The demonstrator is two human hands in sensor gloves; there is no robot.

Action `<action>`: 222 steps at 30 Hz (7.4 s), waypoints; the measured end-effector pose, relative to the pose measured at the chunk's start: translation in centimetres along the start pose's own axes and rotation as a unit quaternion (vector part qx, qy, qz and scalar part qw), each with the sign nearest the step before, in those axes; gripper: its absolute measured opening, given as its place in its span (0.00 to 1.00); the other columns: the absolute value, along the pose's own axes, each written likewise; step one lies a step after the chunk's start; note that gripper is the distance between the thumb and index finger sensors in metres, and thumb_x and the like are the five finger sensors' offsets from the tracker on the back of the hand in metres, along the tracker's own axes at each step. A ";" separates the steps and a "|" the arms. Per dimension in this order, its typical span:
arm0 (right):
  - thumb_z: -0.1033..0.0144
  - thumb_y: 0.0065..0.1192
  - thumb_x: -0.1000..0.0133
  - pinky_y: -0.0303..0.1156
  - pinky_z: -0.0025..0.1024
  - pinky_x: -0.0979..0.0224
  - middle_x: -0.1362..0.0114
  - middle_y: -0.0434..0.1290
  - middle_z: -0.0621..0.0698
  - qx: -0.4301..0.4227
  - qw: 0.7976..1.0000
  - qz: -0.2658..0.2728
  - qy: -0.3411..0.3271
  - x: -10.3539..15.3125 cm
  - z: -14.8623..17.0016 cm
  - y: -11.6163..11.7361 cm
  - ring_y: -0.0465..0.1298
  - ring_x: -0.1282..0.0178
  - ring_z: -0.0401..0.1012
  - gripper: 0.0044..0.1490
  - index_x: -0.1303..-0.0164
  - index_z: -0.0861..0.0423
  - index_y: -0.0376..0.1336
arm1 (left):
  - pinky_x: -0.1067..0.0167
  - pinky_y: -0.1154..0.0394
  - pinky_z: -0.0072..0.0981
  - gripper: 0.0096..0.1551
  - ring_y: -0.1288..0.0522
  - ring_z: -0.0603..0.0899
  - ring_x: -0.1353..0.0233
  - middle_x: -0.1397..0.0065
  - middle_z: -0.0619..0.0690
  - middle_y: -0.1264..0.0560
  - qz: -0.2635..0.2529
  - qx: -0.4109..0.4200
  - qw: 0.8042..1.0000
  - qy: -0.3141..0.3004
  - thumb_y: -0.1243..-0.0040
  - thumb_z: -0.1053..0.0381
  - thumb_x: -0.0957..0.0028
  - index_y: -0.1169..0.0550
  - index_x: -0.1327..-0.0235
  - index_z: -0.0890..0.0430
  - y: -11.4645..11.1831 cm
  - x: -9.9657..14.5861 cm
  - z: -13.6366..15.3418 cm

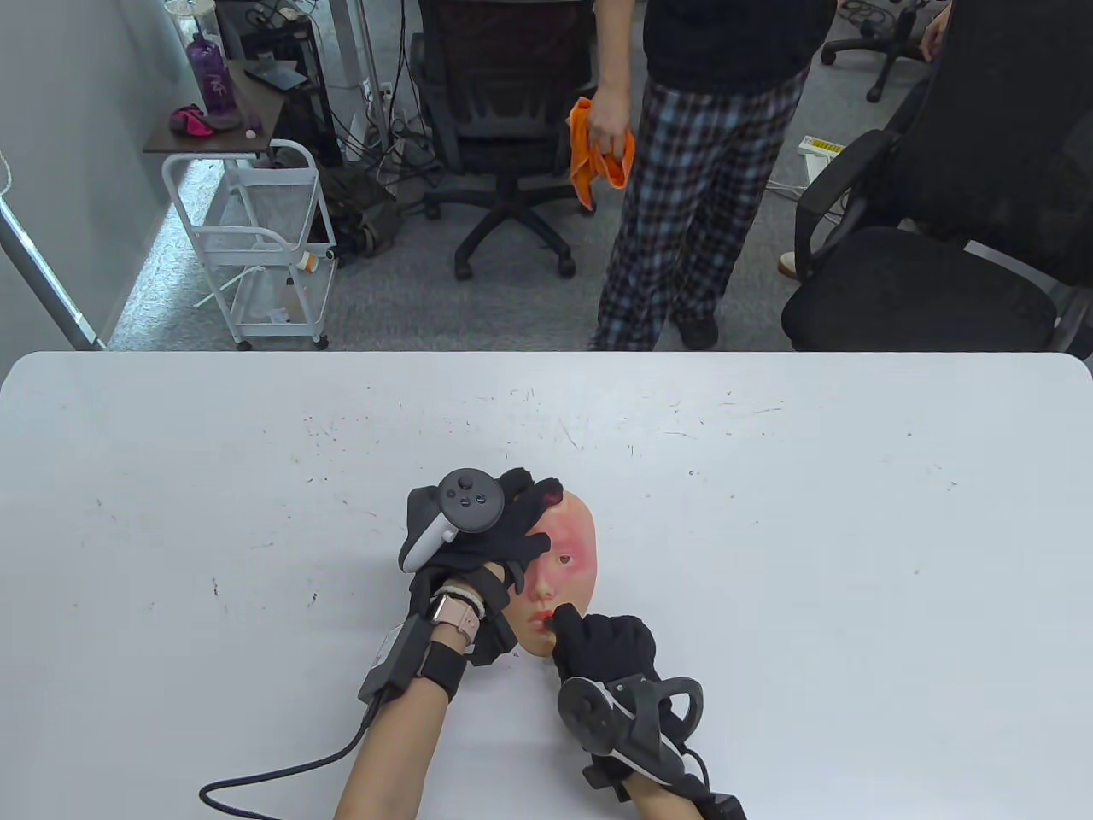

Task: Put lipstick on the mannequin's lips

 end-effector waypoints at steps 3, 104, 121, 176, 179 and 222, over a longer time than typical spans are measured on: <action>0.59 0.59 0.48 0.66 0.56 0.30 0.48 0.76 0.55 0.015 1.000 0.003 0.005 0.1 0.1 -0.1 0.75 0.49 0.47 0.29 0.37 0.53 0.68 | 0.22 0.54 0.62 0.42 0.62 0.58 0.14 0.12 0.42 0.60 0.000 0.000 1.000 0.000 0.40 0.47 0.44 0.42 0.18 0.30 0.0 0.0 0.0; 0.60 0.61 0.49 0.65 0.57 0.29 0.47 0.76 0.55 0.202 0.975 0.029 -0.084 0.5 -5.2 0.3 0.75 0.48 0.47 0.29 0.37 0.51 0.68 | 0.22 0.54 0.62 0.42 0.62 0.58 0.14 0.12 0.42 0.60 0.000 0.009 1.000 -0.002 0.40 0.47 0.44 0.43 0.18 0.30 -0.1 -0.1 0.3; 0.60 0.61 0.50 0.65 0.57 0.29 0.48 0.76 0.55 0.188 0.978 0.016 -0.084 0.8 -4.9 0.1 0.75 0.48 0.48 0.29 0.37 0.51 0.68 | 0.22 0.54 0.62 0.42 0.62 0.58 0.14 0.12 0.42 0.60 0.002 0.005 1.000 -0.001 0.40 0.46 0.44 0.43 0.18 0.29 -0.1 -0.1 0.3; 0.59 0.61 0.49 0.65 0.57 0.28 0.47 0.76 0.54 0.061 0.998 -0.001 -0.026 0.3 -1.2 -0.8 0.75 0.48 0.47 0.29 0.37 0.51 0.69 | 0.21 0.55 0.61 0.42 0.62 0.58 0.14 0.12 0.42 0.60 0.002 0.013 1.000 0.000 0.40 0.46 0.44 0.43 0.18 0.29 -0.1 0.0 0.4; 0.59 0.61 0.50 0.65 0.57 0.29 0.48 0.76 0.54 0.046 0.998 -0.010 -0.033 0.2 -1.3 -0.6 0.75 0.48 0.47 0.29 0.38 0.51 0.69 | 0.21 0.55 0.61 0.42 0.62 0.58 0.14 0.12 0.41 0.60 0.003 0.013 1.000 0.000 0.40 0.46 0.44 0.43 0.18 0.29 -0.1 0.0 0.4; 0.60 0.61 0.49 0.65 0.57 0.29 0.48 0.76 0.55 -0.027 0.998 -0.040 0.034 -0.1 2.0 0.0 0.75 0.49 0.48 0.28 0.38 0.53 0.69 | 0.21 0.55 0.61 0.42 0.62 0.58 0.14 0.12 0.41 0.60 0.002 0.018 1.000 0.000 0.40 0.46 0.44 0.43 0.18 0.29 -0.1 0.0 0.5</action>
Point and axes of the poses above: the tracker on the back of each hand, its own z axis roughly to the little-finger side, its own x axis roughly from the fingertips to the wrist, y = z × x, the point moved 4 cm from there along -x, roughly from the wrist to the fingertips
